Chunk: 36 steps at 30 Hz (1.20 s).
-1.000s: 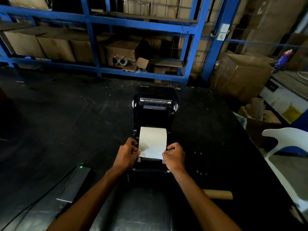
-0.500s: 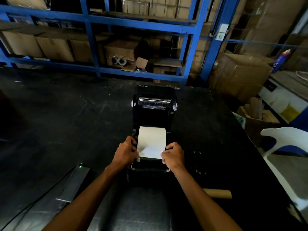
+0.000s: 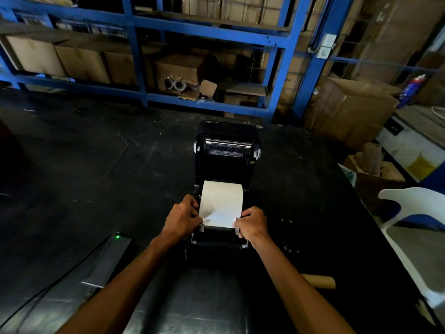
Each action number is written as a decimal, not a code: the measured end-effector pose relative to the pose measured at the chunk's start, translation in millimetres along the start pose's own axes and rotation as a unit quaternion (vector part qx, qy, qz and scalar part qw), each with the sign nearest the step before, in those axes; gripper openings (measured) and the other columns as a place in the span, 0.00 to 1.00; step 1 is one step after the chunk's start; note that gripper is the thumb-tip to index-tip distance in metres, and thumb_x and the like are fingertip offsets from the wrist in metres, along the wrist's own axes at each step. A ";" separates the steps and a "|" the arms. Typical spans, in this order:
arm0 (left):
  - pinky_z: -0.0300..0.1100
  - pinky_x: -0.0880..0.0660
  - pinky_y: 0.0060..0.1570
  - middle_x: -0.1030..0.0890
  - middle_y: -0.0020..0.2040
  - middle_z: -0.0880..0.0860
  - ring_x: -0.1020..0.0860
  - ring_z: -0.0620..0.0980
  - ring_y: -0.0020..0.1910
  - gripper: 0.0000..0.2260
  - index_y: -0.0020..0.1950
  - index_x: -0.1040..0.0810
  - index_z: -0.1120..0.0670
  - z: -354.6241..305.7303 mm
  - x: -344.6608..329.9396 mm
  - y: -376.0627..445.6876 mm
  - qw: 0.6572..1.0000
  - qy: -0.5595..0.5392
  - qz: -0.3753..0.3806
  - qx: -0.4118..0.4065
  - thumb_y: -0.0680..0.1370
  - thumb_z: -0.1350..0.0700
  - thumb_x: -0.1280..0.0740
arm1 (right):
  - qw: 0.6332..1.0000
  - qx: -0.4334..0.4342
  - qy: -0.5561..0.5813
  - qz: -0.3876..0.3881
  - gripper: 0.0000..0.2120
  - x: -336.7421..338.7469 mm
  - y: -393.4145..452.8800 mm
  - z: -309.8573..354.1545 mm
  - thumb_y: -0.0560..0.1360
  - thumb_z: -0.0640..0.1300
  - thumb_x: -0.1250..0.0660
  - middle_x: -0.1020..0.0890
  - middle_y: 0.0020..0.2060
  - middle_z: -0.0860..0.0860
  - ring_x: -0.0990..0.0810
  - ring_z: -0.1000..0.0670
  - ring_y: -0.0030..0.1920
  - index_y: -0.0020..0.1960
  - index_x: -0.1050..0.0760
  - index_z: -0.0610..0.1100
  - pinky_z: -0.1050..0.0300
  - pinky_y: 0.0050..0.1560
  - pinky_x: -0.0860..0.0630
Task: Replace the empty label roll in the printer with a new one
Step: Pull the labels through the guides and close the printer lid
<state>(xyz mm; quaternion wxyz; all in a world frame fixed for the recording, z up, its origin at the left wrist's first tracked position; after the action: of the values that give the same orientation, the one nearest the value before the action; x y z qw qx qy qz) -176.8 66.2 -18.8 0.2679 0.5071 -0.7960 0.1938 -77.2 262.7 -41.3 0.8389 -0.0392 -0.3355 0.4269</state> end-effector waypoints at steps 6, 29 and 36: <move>0.54 0.18 0.44 0.19 0.40 0.54 0.18 0.53 0.38 0.15 0.47 0.29 0.53 4.1 1.2 0.9 1.000 -0.018 0.002 0.015 0.69 0.65 0.27 | 0.998 -0.011 0.044 0.036 0.10 -0.6 -1.9 1.6 0.68 0.28 0.32 0.26 0.20 0.46 0.32 0.52 0.16 0.41 0.30 0.39 0.64 0.18 0.38; 0.37 0.24 0.34 0.20 0.38 0.53 0.21 0.48 0.35 0.15 0.44 0.31 0.49 7.9 -6.3 11.7 0.997 -0.044 0.053 0.022 0.70 0.65 0.28 | 0.998 0.030 0.008 0.059 0.14 4.8 6.9 5.6 0.68 0.33 0.30 0.18 0.35 0.41 0.23 0.51 0.20 0.50 0.30 0.41 0.61 0.20 0.31; 0.37 0.25 0.33 0.20 0.37 0.54 0.22 0.48 0.33 0.14 0.44 0.30 0.52 9.2 -10.4 11.7 0.995 -0.074 0.054 0.030 0.70 0.66 0.29 | 0.996 0.018 0.063 0.059 0.15 4.5 4.8 0.3 0.68 0.31 0.30 0.19 0.39 0.41 0.26 0.52 0.20 0.50 0.31 0.40 0.61 0.21 0.31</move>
<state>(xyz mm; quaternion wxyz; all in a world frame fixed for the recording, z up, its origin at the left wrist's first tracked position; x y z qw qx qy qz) -186.0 72.9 -32.9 0.1819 0.4840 -0.8339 0.1932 -78.9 269.0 -40.4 0.8323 -0.0709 -0.2713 0.4782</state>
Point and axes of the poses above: each hand's wrist, its own y-axis towards the middle knuckle, its own x-axis out of the back of the hand, z = x × y, the point moved 9 cm from there along y, towards the middle knuckle
